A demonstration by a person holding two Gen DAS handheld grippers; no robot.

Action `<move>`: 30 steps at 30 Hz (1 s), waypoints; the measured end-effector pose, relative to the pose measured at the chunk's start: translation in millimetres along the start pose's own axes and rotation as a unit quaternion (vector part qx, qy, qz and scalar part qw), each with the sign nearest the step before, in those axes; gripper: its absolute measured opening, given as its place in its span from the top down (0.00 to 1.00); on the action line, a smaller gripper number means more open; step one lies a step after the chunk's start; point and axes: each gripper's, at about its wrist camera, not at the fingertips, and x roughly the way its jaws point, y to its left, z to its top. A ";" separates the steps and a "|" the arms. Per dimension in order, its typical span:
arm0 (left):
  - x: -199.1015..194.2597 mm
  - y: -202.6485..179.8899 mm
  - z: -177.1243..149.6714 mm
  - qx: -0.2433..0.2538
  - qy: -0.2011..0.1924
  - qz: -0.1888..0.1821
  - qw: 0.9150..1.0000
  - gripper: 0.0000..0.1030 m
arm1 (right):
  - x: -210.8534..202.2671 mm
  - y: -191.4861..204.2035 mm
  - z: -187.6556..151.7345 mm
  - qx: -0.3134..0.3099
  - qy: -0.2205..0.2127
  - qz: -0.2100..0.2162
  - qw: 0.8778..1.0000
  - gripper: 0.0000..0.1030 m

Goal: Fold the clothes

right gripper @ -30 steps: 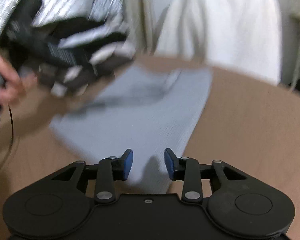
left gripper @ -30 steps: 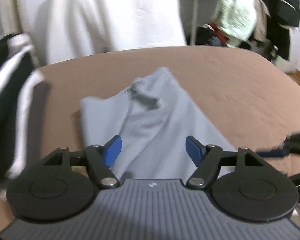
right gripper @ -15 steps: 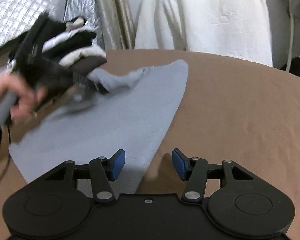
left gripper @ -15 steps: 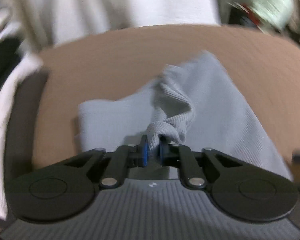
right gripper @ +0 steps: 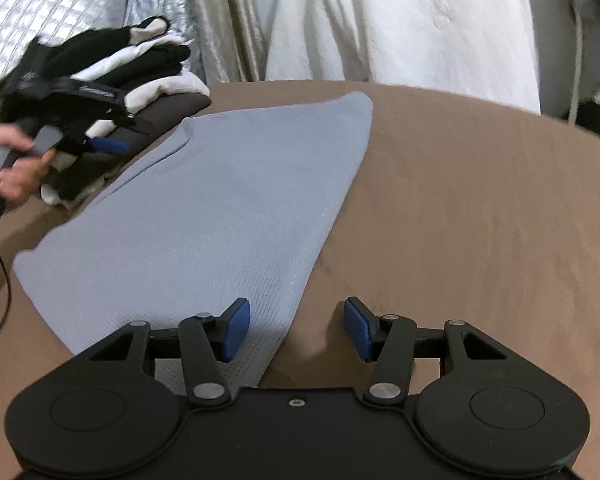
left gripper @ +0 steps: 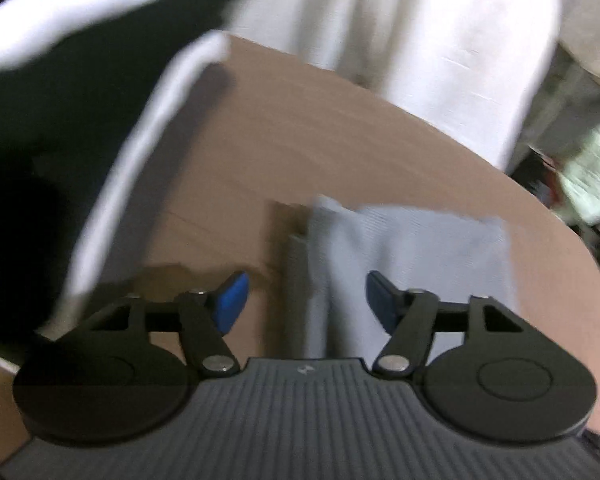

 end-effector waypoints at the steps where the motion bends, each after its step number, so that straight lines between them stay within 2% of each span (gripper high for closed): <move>1: 1.5 -7.9 -2.7 0.021 0.006 -0.008 1.000 0.29 | 0.4 -1.2 0.8 0.011 0.000 0.002 1.000 0.44; 3: 11.4 -23.4 -8.5 0.071 0.032 -0.004 0.997 0.26 | 0.4 -1.7 1.8 0.030 -0.003 0.005 1.000 0.44; 4: 19.0 -27.5 -12.4 0.089 0.047 0.032 0.994 0.26 | -0.4 0.5 2.0 0.035 -0.008 0.010 0.999 0.44; 5: 25.5 -28.3 -16.0 0.096 0.060 0.088 0.990 0.28 | -1.1 2.7 2.2 0.039 -0.011 0.016 0.999 0.44; 6: 28.1 -21.2 -19.5 0.073 0.068 0.120 0.988 0.28 | 0.6 7.2 2.8 0.033 -0.008 0.020 0.999 0.44; 7: 26.9 -6.3 -22.8 0.020 0.071 0.128 0.989 0.28 | 4.9 13.2 2.8 0.017 0.001 0.016 1.000 0.44; 8: 25.2 7.7 -26.2 -0.028 0.076 0.125 0.989 0.28 | 9.3 19.7 0.4 -0.004 0.005 0.005 1.000 0.43; 9: 21.2 16.1 -29.6 -0.053 0.079 0.119 0.988 0.28 | 13.6 26.1 -2.0 -0.025 0.008 -0.006 1.000 0.43; 10: 15.4 19.7 -32.7 -0.058 0.078 0.121 0.988 0.28 | 14.0 27.6 -4.1 -0.021 0.004 -0.009 1.000 0.42; 14: -15.7 10.8 -42.9 -0.026 0.062 0.132 0.989 0.28 | 14.0 20.3 -9.5 0.032 -0.005 0.008 0.999 0.40; 16: -30.0 6.1 -49.3 -0.021 0.047 0.115 0.992 0.26 | 14.7 16.0 -8.2 0.031 -0.001 0.018 0.999 0.40; 18: -36.9 7.4 -52.3 -0.010 0.027 0.079 0.996 0.22 | 12.7 12.4 -3.9 0.032 0.009 0.028 0.999 0.40; 22: -23.1 5.5 -51.6 0.008 0.018 0.056 0.998 0.22 | 5.9 9.6 5.9 0.028 0.016 0.040 0.999 0.40; 25: -4.4 6.4 -35.9 0.003 0.002 0.048 0.999 0.23 | 3.7 7.7 30.2 -0.001 -0.004 0.033 0.999 0.40; 28: 18.7 2.9 -6.8 0.039 -0.005 0.082 0.996 0.31 | 25.3 -3.5 72.7 0.018 0.002 0.056 0.998 0.38; 30: 37.4 2.0 10.9 0.069 -0.005 0.108 0.992 0.51 | 53.1 -14.0 91.4 0.054 0.010 0.053 0.997 0.38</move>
